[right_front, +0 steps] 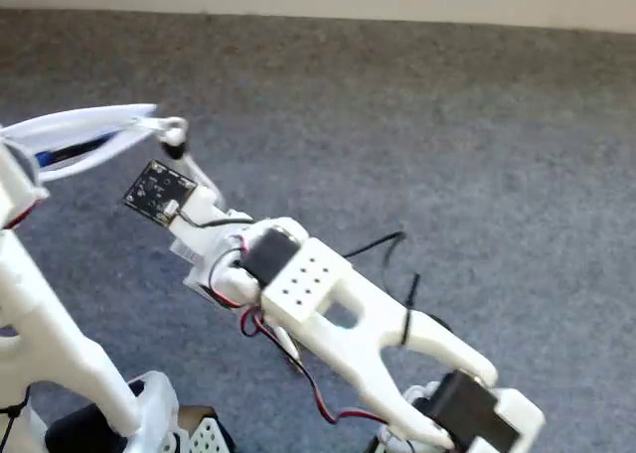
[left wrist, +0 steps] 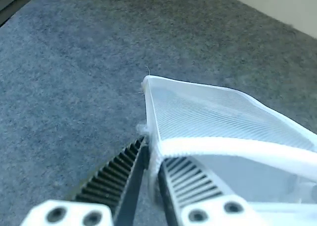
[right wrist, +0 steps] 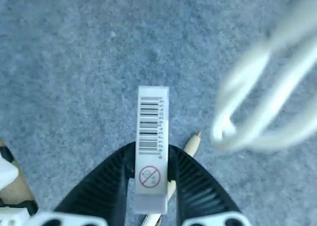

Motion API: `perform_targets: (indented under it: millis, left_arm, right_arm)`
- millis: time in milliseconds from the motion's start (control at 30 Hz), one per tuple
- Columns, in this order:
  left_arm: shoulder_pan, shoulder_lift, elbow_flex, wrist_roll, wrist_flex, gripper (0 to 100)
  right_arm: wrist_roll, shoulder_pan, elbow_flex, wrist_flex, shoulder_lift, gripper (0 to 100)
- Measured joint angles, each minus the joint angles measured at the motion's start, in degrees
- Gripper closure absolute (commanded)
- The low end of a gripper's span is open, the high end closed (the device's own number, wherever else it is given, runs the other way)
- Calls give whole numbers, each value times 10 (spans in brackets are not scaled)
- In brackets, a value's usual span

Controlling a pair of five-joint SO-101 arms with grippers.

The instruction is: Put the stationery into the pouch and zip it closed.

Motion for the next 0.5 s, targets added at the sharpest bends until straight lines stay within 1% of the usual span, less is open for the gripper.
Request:
perform_targets:
  millis: [133, 267, 433, 500]
  left_arm:
    - [55, 0, 0, 2, 0, 993]
    - [89, 0, 0, 27, 0, 993]
    - [120, -1, 42, 28, 0, 993]
    - [126, -1, 80, 28, -9, 993]
  right_arm:
    - [0, 0, 46, 0, -74, 995]
    - [0, 17, 96, 1, -154, 995]
    - [0, 86, 146, 1, -240, 995]
    - [-20, 119, 169, 1, -259, 995]
